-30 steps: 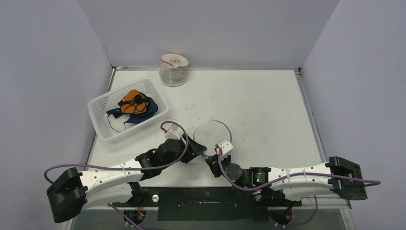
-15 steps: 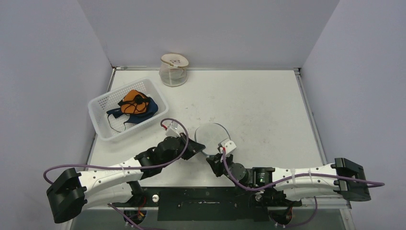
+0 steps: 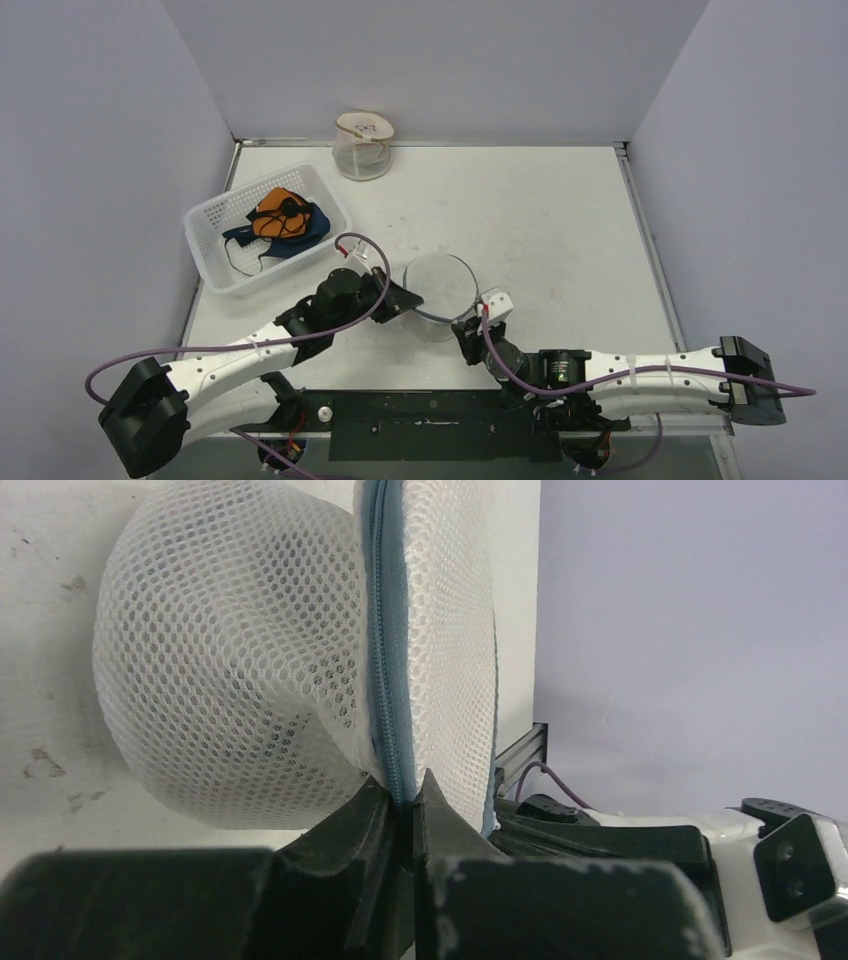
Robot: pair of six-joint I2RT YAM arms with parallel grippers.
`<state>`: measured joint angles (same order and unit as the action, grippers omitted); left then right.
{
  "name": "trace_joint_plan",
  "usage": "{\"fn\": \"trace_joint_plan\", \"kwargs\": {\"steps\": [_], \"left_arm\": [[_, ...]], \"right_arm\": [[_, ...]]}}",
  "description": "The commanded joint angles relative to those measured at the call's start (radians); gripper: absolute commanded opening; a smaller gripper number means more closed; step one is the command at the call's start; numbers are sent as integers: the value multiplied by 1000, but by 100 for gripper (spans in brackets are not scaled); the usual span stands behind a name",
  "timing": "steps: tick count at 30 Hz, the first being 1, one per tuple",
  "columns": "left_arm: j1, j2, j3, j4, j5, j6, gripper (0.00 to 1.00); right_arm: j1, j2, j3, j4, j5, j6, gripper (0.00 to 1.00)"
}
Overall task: Unzip the laundry bag and remove the bra
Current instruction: Unzip the laundry bag at the center of the board.
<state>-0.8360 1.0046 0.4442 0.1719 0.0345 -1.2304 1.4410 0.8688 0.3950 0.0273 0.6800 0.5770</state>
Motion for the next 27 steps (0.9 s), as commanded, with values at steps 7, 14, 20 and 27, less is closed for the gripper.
{"fn": "trace_joint_plan", "kwargs": {"steps": [7,14,20,27], "left_arm": [[114,109,126,-6,215,225,0],[118,291,263,22,310,267,1],[119,268,206,49,299,232,55],[110,47,138,-146,175,218,94]], "right_arm": [[8,0,-13,50,-22,-40,5],[12,45,5,101,-20,-57,5],[13,52,11,105,-22,-54,5],[15,61,18,130,-39,-61,5]]}}
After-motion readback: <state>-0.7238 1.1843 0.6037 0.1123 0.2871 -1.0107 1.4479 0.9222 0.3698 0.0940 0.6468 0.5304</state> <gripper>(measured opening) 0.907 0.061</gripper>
